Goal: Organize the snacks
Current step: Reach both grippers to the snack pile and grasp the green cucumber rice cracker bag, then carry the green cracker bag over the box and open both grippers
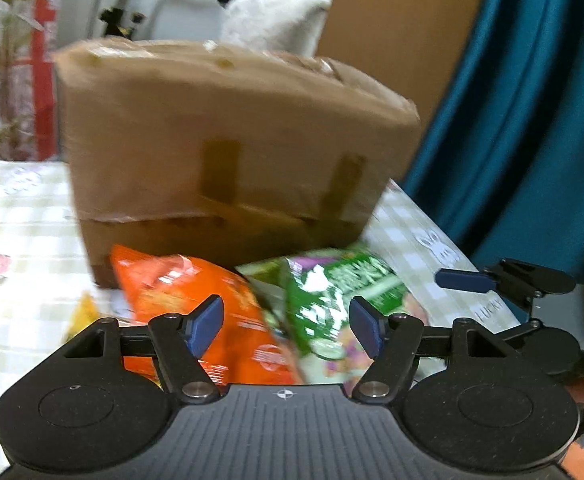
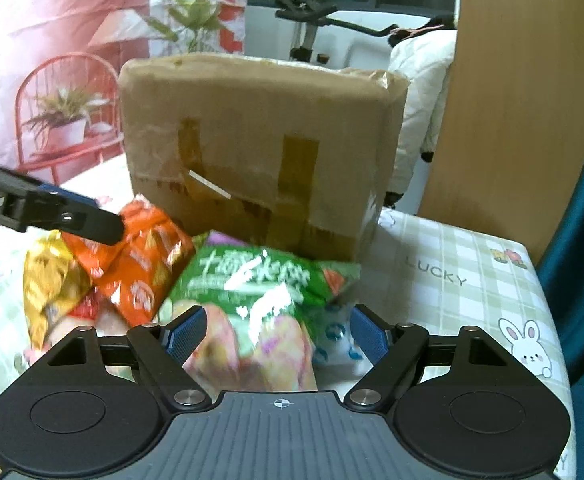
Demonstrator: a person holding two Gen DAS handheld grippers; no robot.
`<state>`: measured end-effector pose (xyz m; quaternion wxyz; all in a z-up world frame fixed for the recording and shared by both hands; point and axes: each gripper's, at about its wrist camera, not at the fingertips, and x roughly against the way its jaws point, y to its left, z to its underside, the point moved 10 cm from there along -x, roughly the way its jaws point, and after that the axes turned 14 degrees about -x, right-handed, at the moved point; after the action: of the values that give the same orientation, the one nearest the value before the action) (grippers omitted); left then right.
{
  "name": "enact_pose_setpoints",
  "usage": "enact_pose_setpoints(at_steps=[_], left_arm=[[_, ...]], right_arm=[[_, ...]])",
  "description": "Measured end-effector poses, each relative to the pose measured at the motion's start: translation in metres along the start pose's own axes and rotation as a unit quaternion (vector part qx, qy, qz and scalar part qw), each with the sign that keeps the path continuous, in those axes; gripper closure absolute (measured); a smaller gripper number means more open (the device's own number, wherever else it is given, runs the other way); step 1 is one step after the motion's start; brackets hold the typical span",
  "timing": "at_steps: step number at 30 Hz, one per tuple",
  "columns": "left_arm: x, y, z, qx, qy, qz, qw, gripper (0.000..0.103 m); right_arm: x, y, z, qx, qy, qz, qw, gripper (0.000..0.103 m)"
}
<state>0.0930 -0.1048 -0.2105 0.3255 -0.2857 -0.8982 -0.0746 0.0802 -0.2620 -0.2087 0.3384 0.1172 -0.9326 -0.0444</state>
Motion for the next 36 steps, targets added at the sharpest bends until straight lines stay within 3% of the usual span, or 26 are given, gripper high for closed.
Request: enact_pose_setpoints(at_steps=[6,17,23,24,26,30,36], left_arm=[[-0.019,-0.025,0.013,-0.01,0.024,0.048,0.9985,0.031],[-0.059,-0.024,0.013,0.007,0.045,0.058,0.9973,0.03],[-0.079,-0.025,0.016,0.024,0.056,0.084,0.9947,0.025],[-0.079,-0.027,0.016,0.021,0.056,0.085,0.9945,0.025],[-0.079,-0.033,0.014,0.004,0.054,0.09,0.9945,0.037],[-0.065,-0.047,0.005,-0.042,0.042,0.085,0.9946,0.039],[-0.041,-0.065,-0.013,-0.055,0.011,0.111,0.9922,0.04]], right_arm=[[-0.004,0.0,0.017,0.029,0.019,-0.021,0.999,0.026],[-0.023,0.009,0.022,0.054,0.042,-0.068,0.995,0.022],[-0.032,0.005,0.022,0.037,0.045,-0.074,0.996,0.022],[-0.032,0.005,0.023,0.033,0.045,-0.076,0.996,0.023],[-0.03,0.007,0.023,0.022,0.044,-0.087,0.995,0.036],[-0.014,0.008,0.02,0.007,0.036,-0.09,0.995,0.048],[0.022,0.005,0.007,0.007,0.012,-0.063,0.998,0.048]])
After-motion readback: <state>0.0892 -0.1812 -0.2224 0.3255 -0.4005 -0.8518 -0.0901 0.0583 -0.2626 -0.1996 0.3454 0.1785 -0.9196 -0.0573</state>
